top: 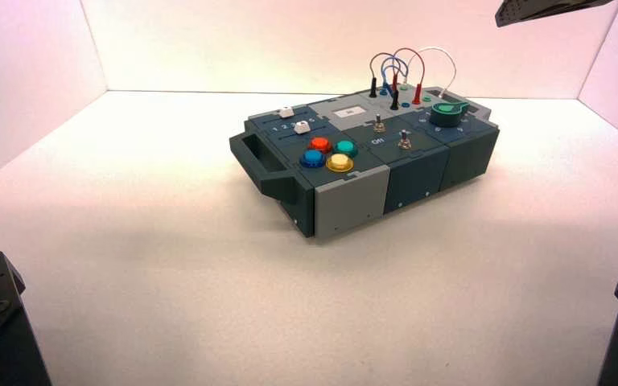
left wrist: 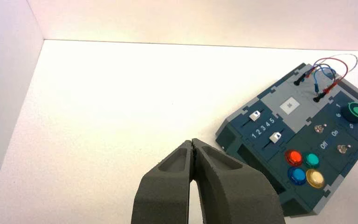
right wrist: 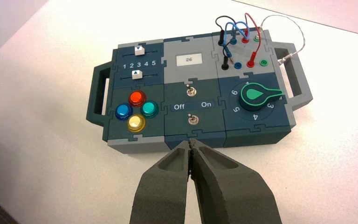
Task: Move the top slider to position 5.
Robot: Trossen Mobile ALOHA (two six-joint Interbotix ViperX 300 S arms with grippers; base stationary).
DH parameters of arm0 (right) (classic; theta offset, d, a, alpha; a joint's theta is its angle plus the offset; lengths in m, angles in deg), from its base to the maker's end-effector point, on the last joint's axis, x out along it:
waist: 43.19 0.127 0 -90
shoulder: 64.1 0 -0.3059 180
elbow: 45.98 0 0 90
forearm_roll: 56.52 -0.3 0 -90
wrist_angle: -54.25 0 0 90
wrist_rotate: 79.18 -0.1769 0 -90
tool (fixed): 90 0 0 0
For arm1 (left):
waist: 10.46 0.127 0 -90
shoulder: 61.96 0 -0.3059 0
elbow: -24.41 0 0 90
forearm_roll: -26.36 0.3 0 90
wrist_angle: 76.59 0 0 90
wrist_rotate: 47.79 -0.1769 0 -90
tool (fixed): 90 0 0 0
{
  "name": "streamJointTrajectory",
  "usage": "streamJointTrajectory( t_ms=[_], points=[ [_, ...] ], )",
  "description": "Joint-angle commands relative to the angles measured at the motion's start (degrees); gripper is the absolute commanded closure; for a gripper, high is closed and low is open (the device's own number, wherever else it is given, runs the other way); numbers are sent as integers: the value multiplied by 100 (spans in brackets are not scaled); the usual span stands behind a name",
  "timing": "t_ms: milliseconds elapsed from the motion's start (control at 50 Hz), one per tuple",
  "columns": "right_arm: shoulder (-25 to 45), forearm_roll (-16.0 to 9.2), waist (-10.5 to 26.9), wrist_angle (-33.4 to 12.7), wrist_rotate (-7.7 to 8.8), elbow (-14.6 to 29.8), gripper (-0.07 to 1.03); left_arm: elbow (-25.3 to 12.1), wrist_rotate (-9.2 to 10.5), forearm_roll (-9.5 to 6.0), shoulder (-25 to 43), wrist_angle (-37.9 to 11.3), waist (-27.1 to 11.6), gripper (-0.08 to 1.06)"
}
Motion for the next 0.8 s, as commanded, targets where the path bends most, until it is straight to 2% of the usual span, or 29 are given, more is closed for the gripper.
streamJointTrajectory(
  t_ms=[20, 200, 380, 520, 780, 800],
  points=[
    [0, -18, 53, 35, 62, 123, 98, -105, -9, -9, 26, 18, -70, 101],
    [0, -26, 167, 44, 70, 123, 98, -97, -9, -9, 18, 18, -97, 101],
    [229, -79, 615, 141, 44, 290, 98, -97, -9, -9, 35, 26, -97, 101],
    [976, -141, 976, 237, 26, 721, 98, -97, -9, -18, 97, 26, -97, 101],
    [2795, -281, 1187, 202, 35, 1731, 98, -123, 0, -18, 123, -9, -97, 101],
    [3076, -299, 1204, 158, 35, 1907, 98, -123, 0, -18, 114, -18, -105, 101]
  ],
)
